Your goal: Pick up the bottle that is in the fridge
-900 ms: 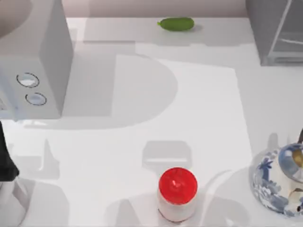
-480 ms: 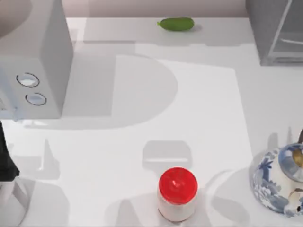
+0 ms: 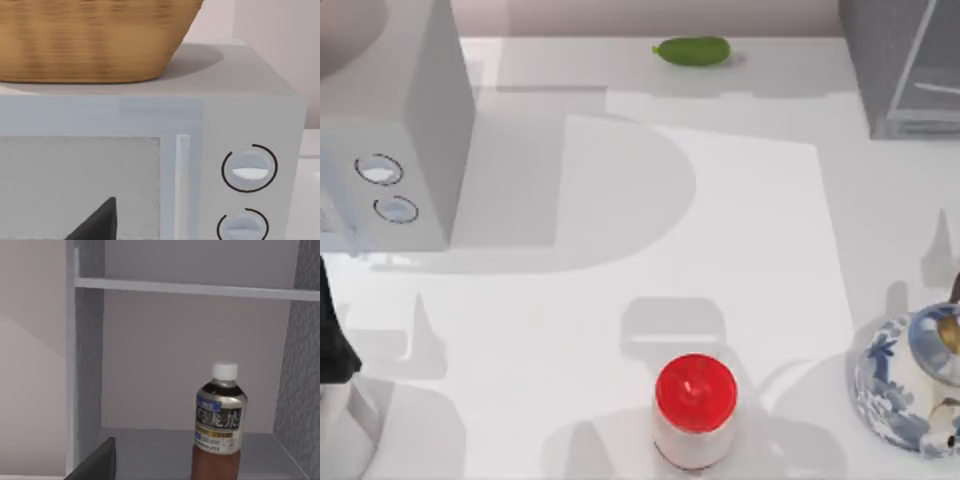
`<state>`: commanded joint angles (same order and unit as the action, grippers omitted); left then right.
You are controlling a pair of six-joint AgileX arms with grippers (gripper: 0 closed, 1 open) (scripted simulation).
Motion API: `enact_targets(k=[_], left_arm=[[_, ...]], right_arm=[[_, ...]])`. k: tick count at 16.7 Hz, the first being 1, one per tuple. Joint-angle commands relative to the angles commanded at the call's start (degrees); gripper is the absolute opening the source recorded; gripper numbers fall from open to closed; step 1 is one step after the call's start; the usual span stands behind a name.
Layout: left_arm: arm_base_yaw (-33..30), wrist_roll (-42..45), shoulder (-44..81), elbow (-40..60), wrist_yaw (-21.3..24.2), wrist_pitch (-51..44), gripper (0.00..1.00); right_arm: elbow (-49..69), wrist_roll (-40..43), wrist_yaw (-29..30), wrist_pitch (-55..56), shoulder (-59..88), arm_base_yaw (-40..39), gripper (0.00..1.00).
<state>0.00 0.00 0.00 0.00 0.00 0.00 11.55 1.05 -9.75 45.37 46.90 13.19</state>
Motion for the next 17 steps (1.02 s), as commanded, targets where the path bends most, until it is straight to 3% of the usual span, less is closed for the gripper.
enact_targets(k=[9,17], left_arm=[[0.0,0.0,0.0,0.0,0.0,0.0,1.0],[0.0,0.0,0.0,0.0,0.0,0.0,1.0]], right_arm=[[-1.42,-1.62,-14.28,38.64,47.19,13.07,1.0],[-1.0,-2.08,-19.69,47.35,55.85,17.37,1.0]])
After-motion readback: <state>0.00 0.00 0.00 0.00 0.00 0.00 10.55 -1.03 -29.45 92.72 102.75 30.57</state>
